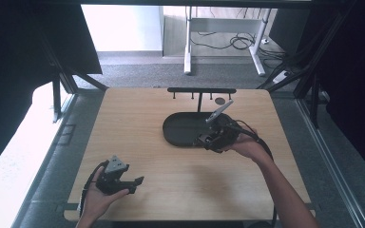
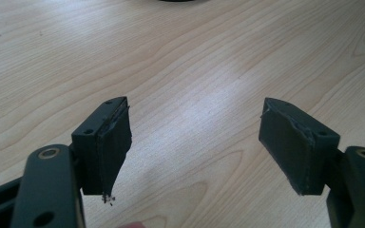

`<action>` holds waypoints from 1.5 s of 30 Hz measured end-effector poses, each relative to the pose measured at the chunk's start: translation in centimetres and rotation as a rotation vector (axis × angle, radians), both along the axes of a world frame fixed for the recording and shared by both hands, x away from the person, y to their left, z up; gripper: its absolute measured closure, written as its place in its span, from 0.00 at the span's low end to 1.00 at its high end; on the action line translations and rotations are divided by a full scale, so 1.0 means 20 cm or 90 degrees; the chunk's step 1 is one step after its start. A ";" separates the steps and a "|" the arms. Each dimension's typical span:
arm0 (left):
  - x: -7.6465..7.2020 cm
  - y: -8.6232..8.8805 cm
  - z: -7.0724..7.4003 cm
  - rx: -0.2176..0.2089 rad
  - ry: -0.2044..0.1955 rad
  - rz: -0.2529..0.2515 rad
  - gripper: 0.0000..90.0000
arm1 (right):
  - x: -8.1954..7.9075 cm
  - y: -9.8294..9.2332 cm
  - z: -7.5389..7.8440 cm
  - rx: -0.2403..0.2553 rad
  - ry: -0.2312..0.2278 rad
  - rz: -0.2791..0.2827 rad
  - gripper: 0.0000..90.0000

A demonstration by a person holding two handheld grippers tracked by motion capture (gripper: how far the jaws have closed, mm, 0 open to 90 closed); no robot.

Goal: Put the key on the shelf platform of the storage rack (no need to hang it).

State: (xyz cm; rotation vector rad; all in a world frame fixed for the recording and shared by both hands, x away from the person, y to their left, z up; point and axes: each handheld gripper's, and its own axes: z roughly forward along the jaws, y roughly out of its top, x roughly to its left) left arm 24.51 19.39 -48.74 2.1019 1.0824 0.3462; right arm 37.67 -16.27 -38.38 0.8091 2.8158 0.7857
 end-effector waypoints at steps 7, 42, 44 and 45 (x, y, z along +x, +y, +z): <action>0.00 0.01 0.00 0.000 0.001 0.001 0.29 | 0.07 0.00 0.00 0.004 0.007 -0.003 0.55; 0.01 0.02 -0.01 0.001 0.000 -0.003 0.29 | 0.42 0.10 -0.14 -0.002 0.028 -0.038 0.55; 0.01 0.02 -0.01 0.003 0.002 -0.004 0.29 | 0.43 0.10 -0.15 -0.003 0.030 -0.039 0.55; 0.01 0.01 -0.01 0.003 0.002 -0.003 0.29 | 0.44 0.10 -0.17 -0.006 0.036 -0.041 0.55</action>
